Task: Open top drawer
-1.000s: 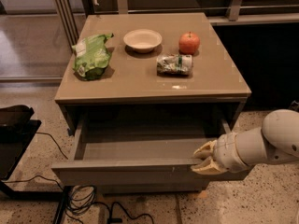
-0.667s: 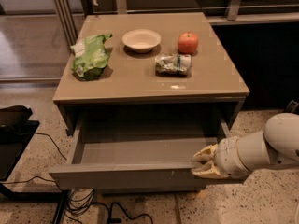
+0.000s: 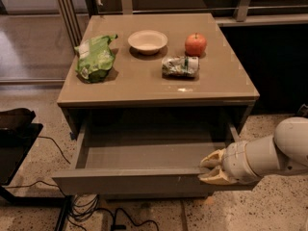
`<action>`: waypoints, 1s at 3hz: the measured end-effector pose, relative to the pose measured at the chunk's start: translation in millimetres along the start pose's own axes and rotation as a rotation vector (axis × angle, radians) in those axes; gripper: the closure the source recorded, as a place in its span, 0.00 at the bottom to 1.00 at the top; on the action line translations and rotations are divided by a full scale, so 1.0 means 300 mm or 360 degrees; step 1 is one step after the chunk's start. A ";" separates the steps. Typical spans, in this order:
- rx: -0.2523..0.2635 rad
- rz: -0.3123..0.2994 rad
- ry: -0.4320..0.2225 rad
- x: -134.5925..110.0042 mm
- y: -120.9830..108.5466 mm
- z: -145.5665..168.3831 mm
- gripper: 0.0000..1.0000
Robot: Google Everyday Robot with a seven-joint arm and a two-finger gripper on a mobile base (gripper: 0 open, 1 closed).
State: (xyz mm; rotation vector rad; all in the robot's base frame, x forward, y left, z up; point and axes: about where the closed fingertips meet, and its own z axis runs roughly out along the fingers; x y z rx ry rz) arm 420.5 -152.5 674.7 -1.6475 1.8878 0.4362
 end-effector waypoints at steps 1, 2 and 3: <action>0.0000 0.0000 0.0000 0.000 0.000 0.000 0.36; 0.0000 0.0000 0.0000 0.000 0.000 0.000 0.37; -0.0009 0.0029 -0.0021 0.032 0.079 -0.007 0.61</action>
Offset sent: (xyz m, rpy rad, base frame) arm 0.0000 0.0000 0.0000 0.0000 0.0000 0.0000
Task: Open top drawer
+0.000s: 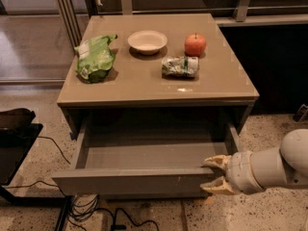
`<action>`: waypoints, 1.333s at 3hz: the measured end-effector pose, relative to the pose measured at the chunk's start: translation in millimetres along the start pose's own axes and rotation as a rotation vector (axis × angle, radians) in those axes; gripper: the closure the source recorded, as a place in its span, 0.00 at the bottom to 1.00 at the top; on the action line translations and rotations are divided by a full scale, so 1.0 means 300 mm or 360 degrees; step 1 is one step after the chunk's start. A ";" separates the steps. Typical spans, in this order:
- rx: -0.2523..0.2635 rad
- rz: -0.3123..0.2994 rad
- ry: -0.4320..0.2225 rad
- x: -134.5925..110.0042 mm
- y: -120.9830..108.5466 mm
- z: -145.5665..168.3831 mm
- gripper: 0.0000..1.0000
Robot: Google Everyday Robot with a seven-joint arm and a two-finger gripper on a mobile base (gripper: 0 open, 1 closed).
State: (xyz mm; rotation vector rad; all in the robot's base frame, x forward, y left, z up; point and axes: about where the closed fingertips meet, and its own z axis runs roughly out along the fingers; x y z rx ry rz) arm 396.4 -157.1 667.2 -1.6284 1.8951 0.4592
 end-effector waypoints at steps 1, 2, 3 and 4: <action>0.0010 0.0003 -0.0040 0.000 0.113 -0.014 0.84; 0.0011 0.0001 -0.0040 -0.008 0.110 -0.021 1.00; 0.0011 0.0002 -0.0040 -0.011 0.115 -0.025 1.00; 0.0003 -0.0002 -0.0034 -0.013 0.153 -0.033 1.00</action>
Offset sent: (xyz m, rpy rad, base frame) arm -0.1800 0.0134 -0.0141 0.0778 -0.0077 -0.0322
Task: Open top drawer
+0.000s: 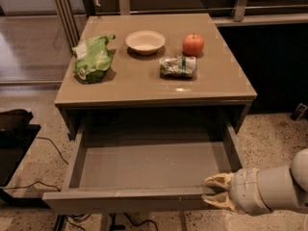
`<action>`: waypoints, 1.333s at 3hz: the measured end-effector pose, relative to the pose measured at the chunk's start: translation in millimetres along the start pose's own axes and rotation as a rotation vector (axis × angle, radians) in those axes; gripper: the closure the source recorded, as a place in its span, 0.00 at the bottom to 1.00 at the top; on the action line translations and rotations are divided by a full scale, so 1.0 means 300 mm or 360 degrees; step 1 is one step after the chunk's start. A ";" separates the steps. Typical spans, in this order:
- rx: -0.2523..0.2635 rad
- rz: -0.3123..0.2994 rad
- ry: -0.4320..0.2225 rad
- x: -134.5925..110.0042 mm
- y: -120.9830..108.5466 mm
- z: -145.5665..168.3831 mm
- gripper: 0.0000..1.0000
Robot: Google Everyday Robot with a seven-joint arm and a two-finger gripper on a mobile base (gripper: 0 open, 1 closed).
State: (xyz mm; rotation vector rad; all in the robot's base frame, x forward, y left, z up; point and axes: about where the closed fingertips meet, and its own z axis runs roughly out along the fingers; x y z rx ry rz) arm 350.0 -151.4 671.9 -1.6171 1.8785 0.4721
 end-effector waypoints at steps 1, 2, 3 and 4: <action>0.0000 0.0000 0.0000 0.000 0.000 0.000 0.82; 0.0000 0.0000 0.0000 0.000 0.000 0.000 0.58; 0.0000 0.0000 0.0000 0.000 0.000 0.000 0.35; 0.0000 0.0000 0.0000 0.000 0.000 0.000 0.12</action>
Offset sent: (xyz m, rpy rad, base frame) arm 0.0000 0.0000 0.0000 0.0000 0.0000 0.0000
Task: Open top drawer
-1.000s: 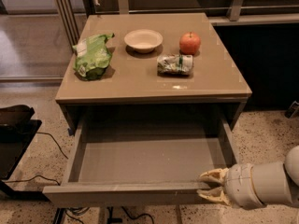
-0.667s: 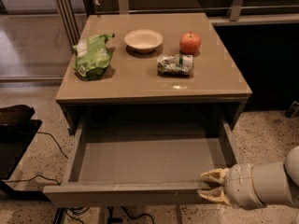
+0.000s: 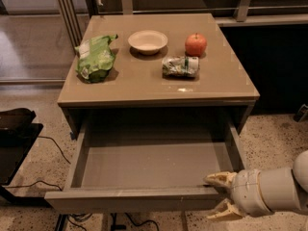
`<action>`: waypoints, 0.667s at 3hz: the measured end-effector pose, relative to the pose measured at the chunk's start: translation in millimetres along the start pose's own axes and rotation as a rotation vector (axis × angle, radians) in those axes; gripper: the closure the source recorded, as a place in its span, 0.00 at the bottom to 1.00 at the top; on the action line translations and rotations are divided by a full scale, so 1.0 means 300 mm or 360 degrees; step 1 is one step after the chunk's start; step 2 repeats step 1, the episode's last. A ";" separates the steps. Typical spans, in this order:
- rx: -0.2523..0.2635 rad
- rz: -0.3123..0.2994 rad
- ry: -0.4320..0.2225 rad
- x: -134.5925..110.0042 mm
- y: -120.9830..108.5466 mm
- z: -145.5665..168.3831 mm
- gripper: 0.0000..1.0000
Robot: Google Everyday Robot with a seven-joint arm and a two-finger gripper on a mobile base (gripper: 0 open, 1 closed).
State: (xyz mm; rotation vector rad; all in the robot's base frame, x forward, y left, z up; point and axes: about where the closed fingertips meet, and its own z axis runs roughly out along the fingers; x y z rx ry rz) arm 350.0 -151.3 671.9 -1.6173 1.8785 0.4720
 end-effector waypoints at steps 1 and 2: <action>0.0000 0.0000 0.0000 0.000 0.000 0.000 0.00; 0.0000 0.0000 0.0000 0.000 0.000 0.000 0.00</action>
Offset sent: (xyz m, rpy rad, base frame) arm 0.0000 0.0000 0.0000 0.0000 0.0000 0.0000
